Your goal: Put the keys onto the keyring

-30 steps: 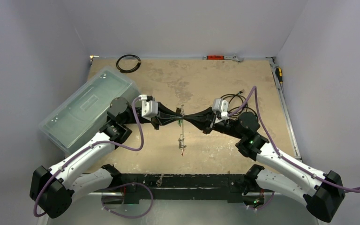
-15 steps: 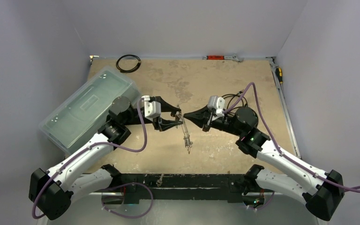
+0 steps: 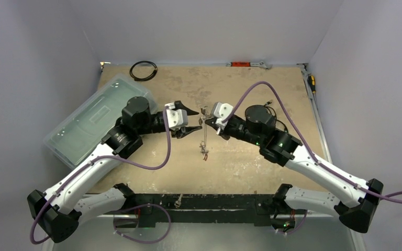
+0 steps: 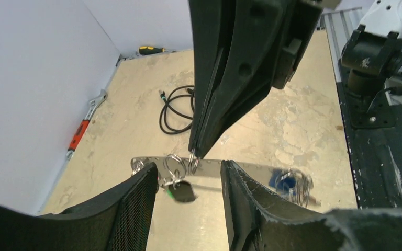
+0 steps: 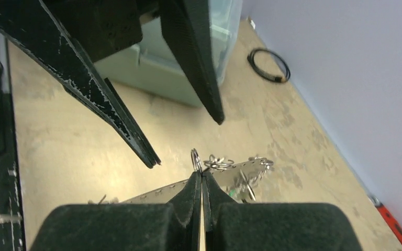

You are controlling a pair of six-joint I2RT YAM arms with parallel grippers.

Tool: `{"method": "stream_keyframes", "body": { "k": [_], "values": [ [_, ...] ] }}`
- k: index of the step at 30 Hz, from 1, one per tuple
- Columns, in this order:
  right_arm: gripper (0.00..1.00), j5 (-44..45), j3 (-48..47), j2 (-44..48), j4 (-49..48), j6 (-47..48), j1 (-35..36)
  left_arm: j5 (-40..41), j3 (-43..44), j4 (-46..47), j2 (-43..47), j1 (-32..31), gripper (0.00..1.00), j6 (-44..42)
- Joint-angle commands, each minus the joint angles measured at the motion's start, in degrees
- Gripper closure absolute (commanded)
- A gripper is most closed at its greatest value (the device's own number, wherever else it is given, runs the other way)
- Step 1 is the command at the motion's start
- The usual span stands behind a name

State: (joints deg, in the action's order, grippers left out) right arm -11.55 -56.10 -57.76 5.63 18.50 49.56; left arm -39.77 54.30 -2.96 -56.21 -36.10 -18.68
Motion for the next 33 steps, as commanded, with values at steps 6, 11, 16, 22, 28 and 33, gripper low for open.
{"method": "stream_keyframes", "body": {
  "k": [6, 11, 16, 22, 28, 33],
  "values": [
    [1.00, 15.2, -10.1, -4.3, 16.3, 8.8, 5.6, 5.4, 5.6, -8.4, -5.4, -3.8, 0.62, -8.5],
    [1.00, 18.2, -11.7, -5.6, 18.9, 9.8, 8.5, 6.3, 7.0, -10.4, -7.2, -4.2, 0.67, -9.8],
    [1.00, 18.0, -12.2, -5.4, 19.3, 10.4, 9.5, 4.9, 6.9, -10.5, -8.3, -4.2, 0.67, -10.0],
    [1.00, 17.5, -11.9, -4.5, 18.1, 10.9, 9.8, 1.0, 5.6, -8.2, -8.8, -4.2, 0.66, -8.5],
    [1.00, 17.7, -11.0, -2.1, 16.6, 11.3, 9.8, -1.5, 0.4, 1.1, -6.0, -2.5, 0.66, -5.0],
    [1.00, 17.4, -10.9, -0.5, 16.5, 11.3, 9.8, -2.1, -2.1, 6.3, -5.3, -1.9, 0.67, -3.6]
  ]
}}
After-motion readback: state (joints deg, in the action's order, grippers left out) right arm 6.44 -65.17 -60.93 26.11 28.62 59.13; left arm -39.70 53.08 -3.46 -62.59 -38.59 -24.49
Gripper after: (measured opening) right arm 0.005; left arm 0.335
